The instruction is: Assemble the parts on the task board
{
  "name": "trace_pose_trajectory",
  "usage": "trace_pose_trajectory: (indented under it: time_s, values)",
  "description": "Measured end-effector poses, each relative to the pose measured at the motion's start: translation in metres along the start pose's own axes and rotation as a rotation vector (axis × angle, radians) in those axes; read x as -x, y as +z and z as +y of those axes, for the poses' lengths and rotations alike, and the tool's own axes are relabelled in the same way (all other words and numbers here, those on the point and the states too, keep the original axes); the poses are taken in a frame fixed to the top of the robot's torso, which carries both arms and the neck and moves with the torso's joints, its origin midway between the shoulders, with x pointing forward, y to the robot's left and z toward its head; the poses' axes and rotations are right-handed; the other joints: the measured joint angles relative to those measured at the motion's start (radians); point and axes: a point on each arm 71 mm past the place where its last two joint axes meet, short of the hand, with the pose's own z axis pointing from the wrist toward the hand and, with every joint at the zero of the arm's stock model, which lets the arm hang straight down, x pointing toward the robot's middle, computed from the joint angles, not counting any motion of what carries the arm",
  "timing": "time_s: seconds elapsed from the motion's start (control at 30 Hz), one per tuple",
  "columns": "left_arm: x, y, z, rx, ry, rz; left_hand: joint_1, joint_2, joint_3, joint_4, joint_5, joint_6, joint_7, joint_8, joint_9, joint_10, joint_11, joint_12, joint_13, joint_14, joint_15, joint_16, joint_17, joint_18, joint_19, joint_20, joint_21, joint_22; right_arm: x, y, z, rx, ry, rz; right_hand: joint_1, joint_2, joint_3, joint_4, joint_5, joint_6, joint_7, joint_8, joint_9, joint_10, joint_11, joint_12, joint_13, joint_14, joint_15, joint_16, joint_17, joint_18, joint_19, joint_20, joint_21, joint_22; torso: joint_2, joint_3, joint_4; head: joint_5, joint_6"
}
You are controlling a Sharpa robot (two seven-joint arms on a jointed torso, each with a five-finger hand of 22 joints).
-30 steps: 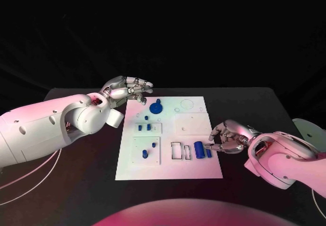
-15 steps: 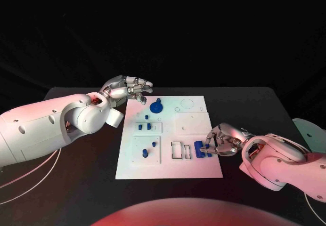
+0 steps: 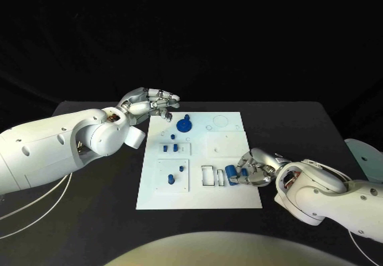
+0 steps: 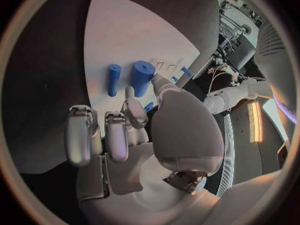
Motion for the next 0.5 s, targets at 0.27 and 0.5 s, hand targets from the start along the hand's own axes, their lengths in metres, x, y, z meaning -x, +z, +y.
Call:
trace_pose_trajectory:
  time_s: [0.27,0.5]
  values:
    - [0.0,0.0,0.0001,0.001,0.0,0.0,0.0,0.0,0.0,0.0,0.0,0.0,0.0,0.0,0.0,0.0,0.0,0.0,-0.001,-0.004,0.004,0.0,0.0,0.0,0.0,0.0,0.0,0.0,-0.0028,0.0047,0.0032,0.001,-0.013,0.007,0.0,0.0,-0.003,0.003,0.004,0.0,0.0,0.0,0.0,0.0,0.0,0.004,0.003,0.0,0.0,0.0,0.0,0.0,0.0,0.0,0.0,0.0,0.0,-0.0006,0.001,0.0,-0.002]
    - [-0.0003,-0.0001,0.0001,0.001,-0.001,0.001,0.0,0.0,0.0,0.0,0.0,0.0,0.0,0.0,0.0,0.0,0.0,0.0,-0.001,-0.004,0.004,0.0,0.0,0.0,0.0,0.0,0.0,0.0,-0.0058,0.0106,0.0072,-0.004,-0.021,0.016,-0.005,0.006,-0.009,0.001,0.004,0.003,-0.003,0.0,0.0,0.002,-0.002,0.013,0.012,0.004,-0.004,0.0,0.0,0.0,0.0,0.0,0.0,0.0,-0.001,-0.0012,0.001,0.002,-0.002]
